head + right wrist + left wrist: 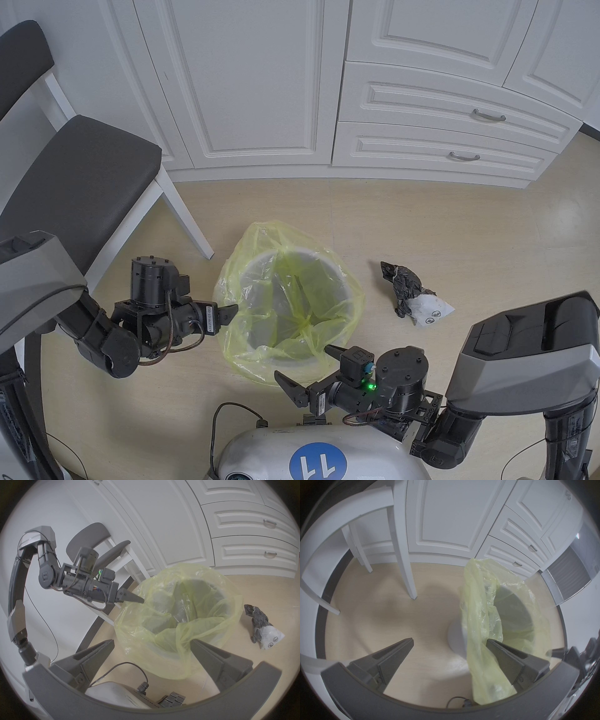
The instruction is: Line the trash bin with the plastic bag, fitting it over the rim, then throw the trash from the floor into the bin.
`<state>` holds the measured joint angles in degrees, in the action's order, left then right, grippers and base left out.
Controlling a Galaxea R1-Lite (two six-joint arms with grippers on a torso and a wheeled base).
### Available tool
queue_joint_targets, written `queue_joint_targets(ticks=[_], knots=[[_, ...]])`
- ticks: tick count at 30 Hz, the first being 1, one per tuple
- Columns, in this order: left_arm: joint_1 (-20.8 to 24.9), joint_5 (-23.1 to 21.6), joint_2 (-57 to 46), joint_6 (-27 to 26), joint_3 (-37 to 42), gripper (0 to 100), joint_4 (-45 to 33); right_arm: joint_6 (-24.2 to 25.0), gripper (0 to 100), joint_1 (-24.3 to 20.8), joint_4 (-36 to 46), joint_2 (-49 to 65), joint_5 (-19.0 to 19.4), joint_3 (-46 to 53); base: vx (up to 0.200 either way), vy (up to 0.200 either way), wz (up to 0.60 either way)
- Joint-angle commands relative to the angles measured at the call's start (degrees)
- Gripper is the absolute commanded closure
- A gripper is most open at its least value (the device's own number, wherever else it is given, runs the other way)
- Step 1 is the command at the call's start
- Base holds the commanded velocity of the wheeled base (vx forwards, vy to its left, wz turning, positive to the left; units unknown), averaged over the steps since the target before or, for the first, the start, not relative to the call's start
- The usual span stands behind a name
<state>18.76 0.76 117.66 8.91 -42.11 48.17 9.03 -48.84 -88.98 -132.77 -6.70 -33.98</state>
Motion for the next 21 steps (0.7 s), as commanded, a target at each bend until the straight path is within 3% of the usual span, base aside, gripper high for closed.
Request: queue_joint_targets(ticks=[1,9,16,21], knots=[[-3.64,0.04,-1.65,-2.41,0.89,0,0.00,-0.42,0,0.50,-1.02,3.48,-0.15,0.84,0.000,0.000,0.00],[-7.25,-0.58,-2.88,-3.20,0.80,0,0.00,-0.86,0,3.75,-1.02,7.88,-0.15,0.58,0.000,0.000,0.00],[-6.90,-3.66,-2.70,-3.11,1.94,0,-0.18,-2.62,0,5.77,-1.02,10.78,-0.15,0.93,0.000,0.000,0.00],[-6.28,-4.97,0.64,-3.37,2.38,0,-0.18,-4.29,0,9.64,-1.02,11.30,0.11,0.31,0.000,0.000,0.00]])
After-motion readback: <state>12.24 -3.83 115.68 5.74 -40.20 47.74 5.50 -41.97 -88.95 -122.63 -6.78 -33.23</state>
